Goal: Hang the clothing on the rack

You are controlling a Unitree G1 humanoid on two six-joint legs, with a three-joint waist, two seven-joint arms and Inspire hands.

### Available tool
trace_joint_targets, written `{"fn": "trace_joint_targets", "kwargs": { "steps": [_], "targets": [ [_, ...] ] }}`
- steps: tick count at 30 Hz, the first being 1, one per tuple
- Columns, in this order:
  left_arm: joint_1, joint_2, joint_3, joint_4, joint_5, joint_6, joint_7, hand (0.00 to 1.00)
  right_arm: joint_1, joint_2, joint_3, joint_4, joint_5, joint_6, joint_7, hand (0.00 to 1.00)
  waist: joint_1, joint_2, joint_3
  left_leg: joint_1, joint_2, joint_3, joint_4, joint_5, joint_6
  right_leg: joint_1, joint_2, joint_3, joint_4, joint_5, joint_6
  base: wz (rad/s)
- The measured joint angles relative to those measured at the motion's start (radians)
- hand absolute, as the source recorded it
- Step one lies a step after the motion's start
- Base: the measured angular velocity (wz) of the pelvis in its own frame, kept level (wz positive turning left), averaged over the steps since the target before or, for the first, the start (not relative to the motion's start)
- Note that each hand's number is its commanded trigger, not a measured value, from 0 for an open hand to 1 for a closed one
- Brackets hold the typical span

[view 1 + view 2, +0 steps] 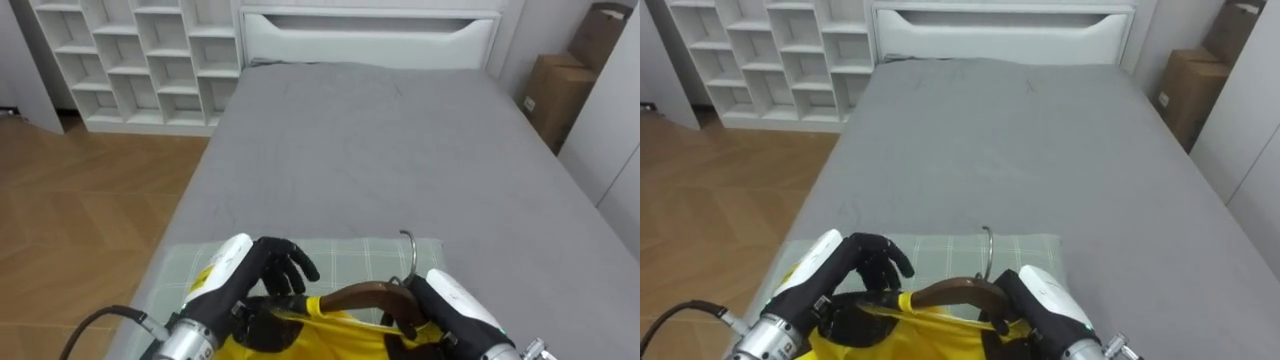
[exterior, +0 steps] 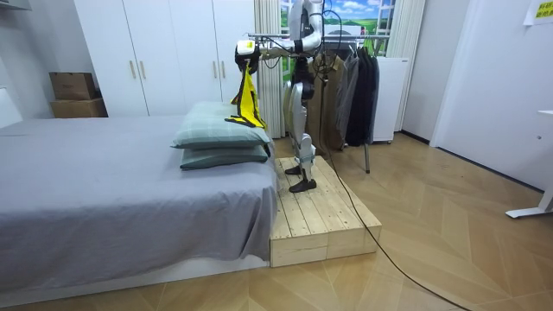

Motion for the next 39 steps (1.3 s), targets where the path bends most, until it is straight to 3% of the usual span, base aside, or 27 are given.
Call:
{"fn": "trace_joint_targets", "kwargs": {
  "steps": [6, 14, 39],
  "targets": [
    [0.004, -0.009, 0.000, 0.040, -0.032, 0.000, 0.000, 0.00, -0.001, 0.015, 0.000, 0.000, 0.000, 0.022, 0.019, 1.00, 0.000, 0.001, 0.0003, -0.002, 0.000, 0.000, 0.000, 0.000, 0.000, -0.002, 0.000, 0.000, 0.000, 0.000, 0.000, 0.00],
    [0.009, -0.011, 0.001, 0.047, -0.079, 0.001, 0.000, 0.00, -0.001, 0.018, -0.001, -0.001, 0.000, 0.023, 0.032, 1.00, 0.000, 0.004, 0.0018, -0.002, 0.000, 0.000, -0.002, 0.000, 0.000, -0.002, 0.000, 0.000, -0.001, 0.000, 0.001, 0.00],
    [0.013, -0.017, 0.003, 0.047, -0.089, 0.013, -0.001, 0.00, 0.002, 0.042, -0.021, 0.004, 0.005, 0.041, 0.008, 1.00, -0.005, 0.007, 0.0010, 0.000, 0.000, 0.001, -0.002, 0.000, 0.000, -0.001, 0.000, 0.000, -0.001, 0.000, 0.001, 0.00]
  ]
}}
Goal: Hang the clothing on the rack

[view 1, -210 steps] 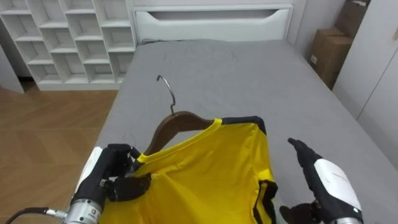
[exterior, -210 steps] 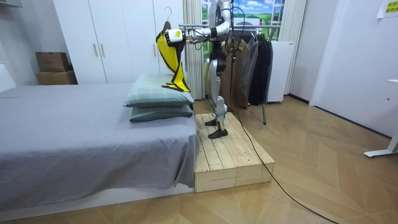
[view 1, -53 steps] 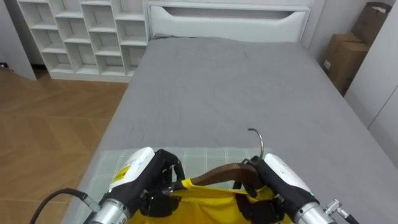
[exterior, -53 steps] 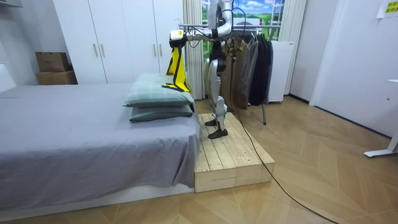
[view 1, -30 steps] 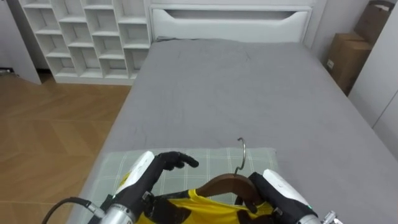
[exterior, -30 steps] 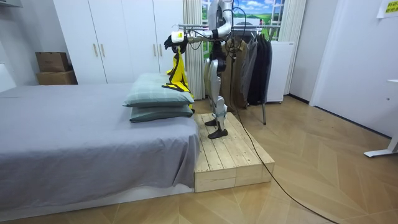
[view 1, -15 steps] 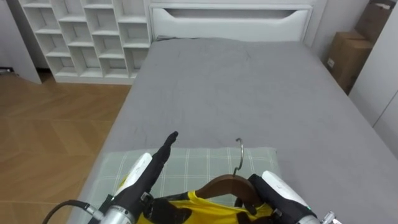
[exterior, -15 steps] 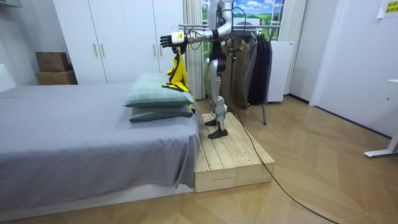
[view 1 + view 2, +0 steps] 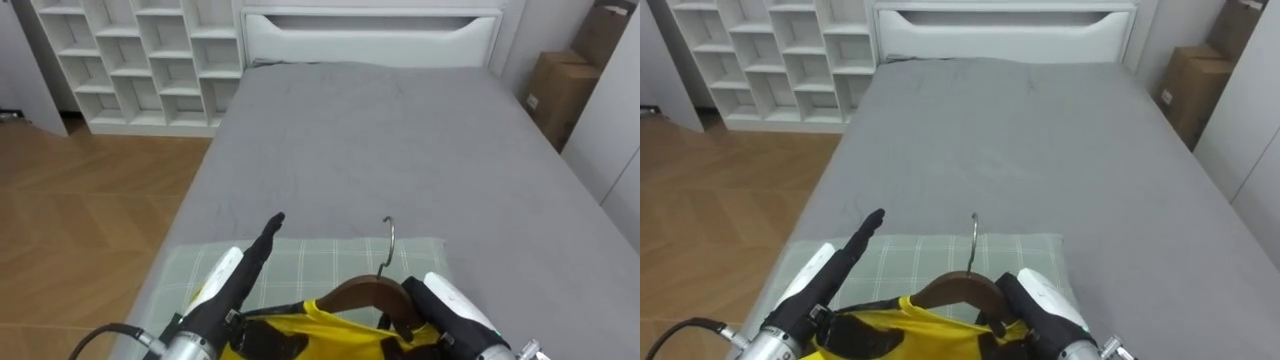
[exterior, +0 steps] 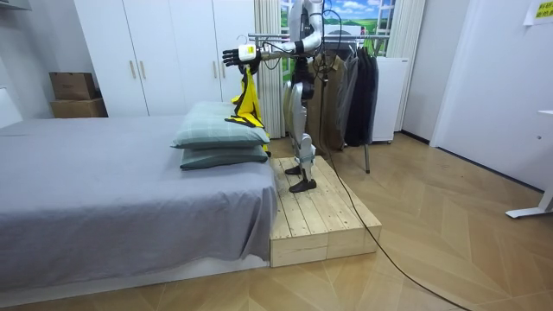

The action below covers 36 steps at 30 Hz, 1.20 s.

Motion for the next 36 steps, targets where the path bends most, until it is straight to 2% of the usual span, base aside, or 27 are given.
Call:
{"fn": "trace_joint_targets", "kwargs": {
  "steps": [4, 8, 25, 30, 36],
  "targets": [
    [0.000, -0.015, 0.005, 0.000, -0.020, 0.001, 0.001, 0.00, 0.000, 0.007, -0.001, 0.039, 0.001, 0.001, -0.039, 1.00, 0.001, 0.000, -0.0003, 0.000, 0.000, 0.000, 0.000, 0.000, 0.000, -0.001, 0.000, 0.000, 0.000, 0.000, 0.000, 0.00],
    [0.000, -0.033, 0.007, -0.003, -0.020, 0.001, 0.006, 0.00, 0.000, 0.032, -0.001, 0.066, -0.001, 0.002, -0.073, 1.00, -0.002, 0.003, -0.0013, -0.001, 0.000, 0.002, 0.000, 0.000, 0.000, -0.001, 0.000, 0.003, 0.001, 0.000, 0.000, 0.00],
    [0.000, -0.038, 0.015, -0.068, -0.038, 0.003, 0.005, 0.00, -0.002, 0.056, -0.012, 0.061, 0.004, 0.000, -0.201, 1.00, -0.005, 0.014, -0.0016, -0.001, 0.000, 0.003, 0.000, 0.000, 0.000, -0.001, 0.000, 0.003, 0.001, 0.000, 0.000, 0.00],
    [0.003, -0.041, 0.042, -0.068, -0.036, 0.004, 0.005, 0.00, -0.002, 0.056, -0.014, 0.062, 0.003, 0.000, -0.209, 1.00, -0.002, 0.014, -0.0016, -0.002, 0.000, 0.003, 0.000, 0.000, 0.000, -0.002, 0.001, 0.003, 0.001, 0.000, 0.000, 0.00],
    [0.043, -0.041, 0.100, -0.068, -0.042, 0.007, 0.008, 0.00, 0.002, 0.055, -0.059, 0.071, 0.004, 0.001, -0.219, 1.00, -0.003, 0.014, -0.0019, 0.001, 0.000, 0.002, 0.000, 0.000, 0.000, 0.002, 0.000, 0.000, 0.001, 0.000, 0.000, 0.00]
  ]
}}
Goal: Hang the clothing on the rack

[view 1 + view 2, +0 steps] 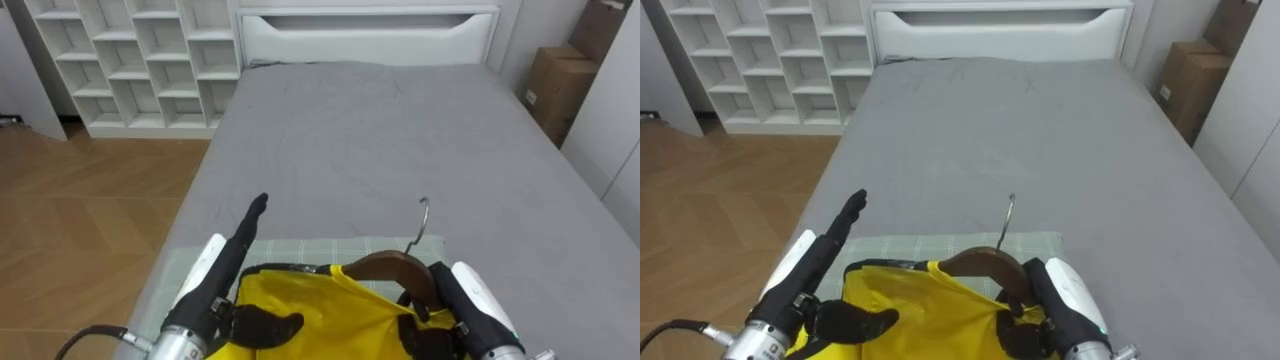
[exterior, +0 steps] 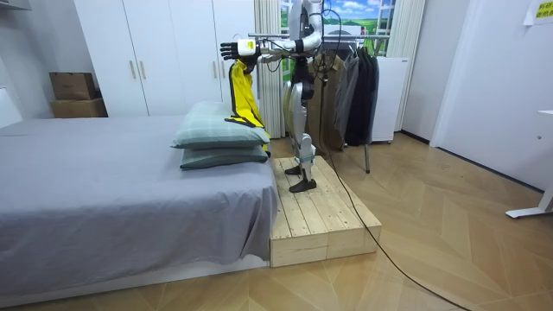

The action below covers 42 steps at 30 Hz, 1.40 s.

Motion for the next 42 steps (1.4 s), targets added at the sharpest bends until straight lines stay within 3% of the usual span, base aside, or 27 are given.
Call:
{"fn": "trace_joint_targets", "kwargs": {
  "steps": [8, 19, 25, 29, 35, 42],
  "targets": [
    [0.026, -0.006, 0.085, 0.000, -0.056, 0.000, 0.063, 0.00, 0.005, 0.004, -0.058, 0.038, 0.027, 0.000, -0.021, 1.00, 0.005, 0.002, -0.0013, 0.005, 0.000, -0.001, 0.001, 0.000, 0.000, 0.004, 0.000, 0.000, 0.000, 0.000, 0.000, 0.00],
    [0.078, -0.026, 0.130, 0.012, -0.080, 0.000, 0.138, 0.00, 0.011, -0.003, -0.072, 0.015, 0.032, 0.000, -0.026, 1.00, 0.011, -0.006, -0.0039, 0.015, -0.001, -0.001, -0.002, 0.000, 0.000, 0.013, -0.001, -0.002, 0.000, -0.001, 0.001, 0.00],
    [0.102, -0.031, 0.132, 0.042, -0.165, -0.001, 0.195, 0.00, 0.013, -0.004, -0.078, -0.031, 0.032, 0.000, -0.029, 1.00, 0.011, -0.004, -0.0041, 0.013, 0.000, -0.002, 0.001, 0.000, 0.000, 0.012, -0.001, -0.003, 0.000, -0.001, 0.001, 0.00],
    [0.105, -0.034, 0.173, 0.085, -0.193, -0.009, 0.215, 0.00, 0.017, -0.001, -0.102, -0.077, 0.030, -0.001, -0.031, 1.00, 0.016, -0.002, -0.0050, 0.014, 0.000, -0.002, 0.001, 0.000, 0.000, 0.012, 0.000, -0.003, 0.001, -0.001, 0.001, 0.00],
    [0.124, -0.084, 0.201, 0.168, -0.198, -0.009, 0.219, 0.00, 0.030, 0.006, -0.112, -0.077, 0.031, -0.001, -0.039, 1.00, 0.038, -0.002, -0.0054, 0.013, 0.000, -0.002, 0.001, 0.000, 0.000, 0.010, 0.000, -0.004, 0.001, -0.001, 0.001, 0.00],
    [0.143, -0.103, 0.202, 0.198, -0.232, -0.009, 0.281, 0.00, 0.035, 0.022, -0.114, -0.077, 0.034, -0.001, -0.039, 1.00, 0.037, -0.004, -0.0057, 0.015, 0.000, -0.004, 0.000, 0.000, 0.000, 0.011, -0.001, -0.004, 0.001, -0.001, 0.001, 0.00]
  ]
}}
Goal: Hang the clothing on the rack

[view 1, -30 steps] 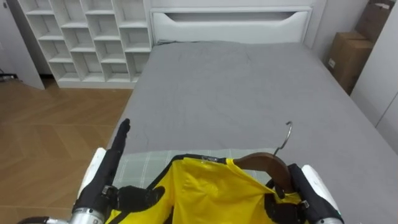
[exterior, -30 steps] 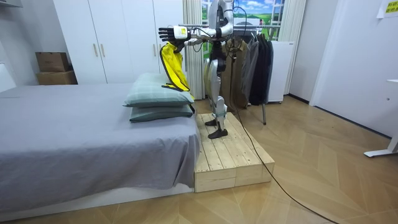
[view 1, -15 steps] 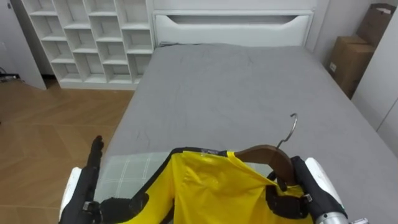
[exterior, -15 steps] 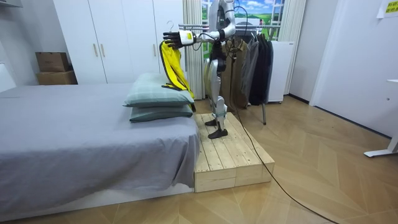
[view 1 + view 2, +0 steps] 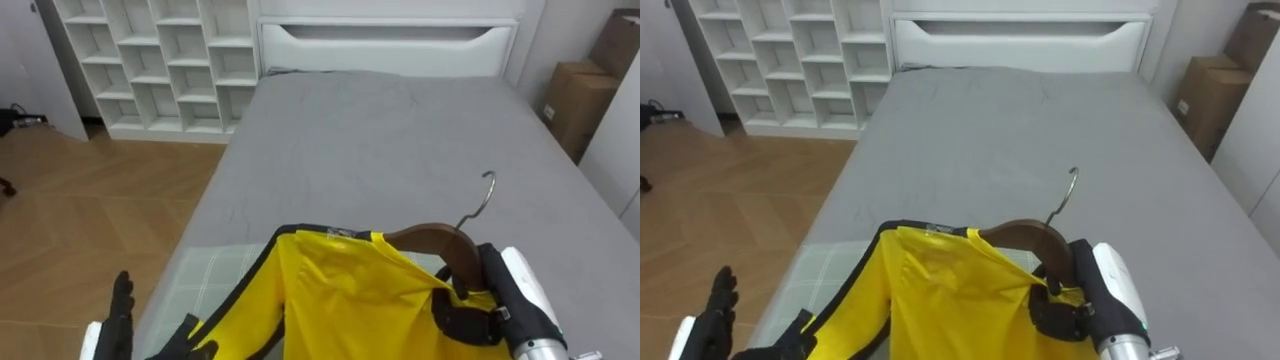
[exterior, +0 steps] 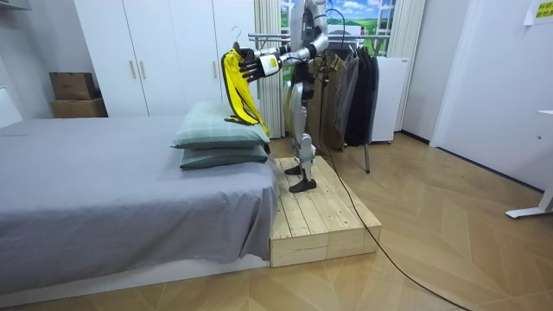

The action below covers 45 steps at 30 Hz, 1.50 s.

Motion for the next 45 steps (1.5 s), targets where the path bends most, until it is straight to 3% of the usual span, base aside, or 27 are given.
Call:
{"fn": "trace_joint_targets", "kwargs": {
  "steps": [6, 13, 18, 30, 37, 45],
  "targets": [
    [0.001, -0.007, -0.001, 0.068, 0.000, 0.000, 0.059, 0.00, 0.010, 0.002, -0.014, 0.000, 0.000, 0.000, 0.000, 1.00, 0.000, -0.004, 0.0021, 0.004, 0.000, 0.000, 0.001, 0.000, 0.000, 0.009, 0.000, 0.000, -0.001, 0.000, 0.000, 0.00],
    [0.009, -0.007, -0.004, 0.103, -0.022, -0.001, 0.111, 0.00, 0.019, 0.005, -0.025, 0.006, 0.008, 0.001, 0.001, 1.00, 0.003, -0.022, 0.0111, 0.004, 0.000, 0.000, 0.002, 0.000, 0.000, 0.009, 0.000, 0.001, 0.000, 0.000, 0.000, 0.00],
    [0.012, -0.005, -0.004, 0.153, -0.039, -0.001, 0.115, 0.00, 0.019, 0.005, -0.025, 0.006, 0.016, 0.001, 0.002, 1.00, 0.007, -0.029, 0.0112, 0.004, 0.000, 0.000, 0.002, 0.000, 0.000, 0.009, 0.000, 0.001, 0.000, 0.000, 0.000, 0.00],
    [0.035, -0.005, -0.012, 0.170, -0.039, 0.000, 0.132, 0.00, 0.021, 0.005, -0.025, 0.022, 0.045, 0.022, 0.006, 1.00, 0.027, -0.029, 0.0079, -0.001, 0.000, -0.002, 0.003, 0.000, 0.000, 0.007, 0.000, -0.003, 0.001, 0.000, 0.000, 0.00],
    [0.042, -0.005, -0.013, 0.170, -0.039, 0.000, 0.136, 0.00, 0.021, 0.007, -0.024, 0.022, 0.045, 0.022, 0.006, 1.00, 0.026, -0.026, 0.0001, 0.000, -0.001, -0.002, 0.003, 0.000, 0.000, 0.008, -0.001, -0.003, 0.001, 0.000, 0.000, 0.00],
    [0.043, -0.004, -0.032, 0.170, -0.038, 0.000, 0.136, 0.00, 0.023, 0.007, -0.024, 0.034, 0.045, 0.022, 0.005, 1.00, 0.024, -0.027, 0.0008, 0.001, -0.001, -0.003, 0.006, 0.000, 0.000, 0.009, -0.002, -0.003, 0.003, 0.000, 0.000, 0.00]
  ]
}}
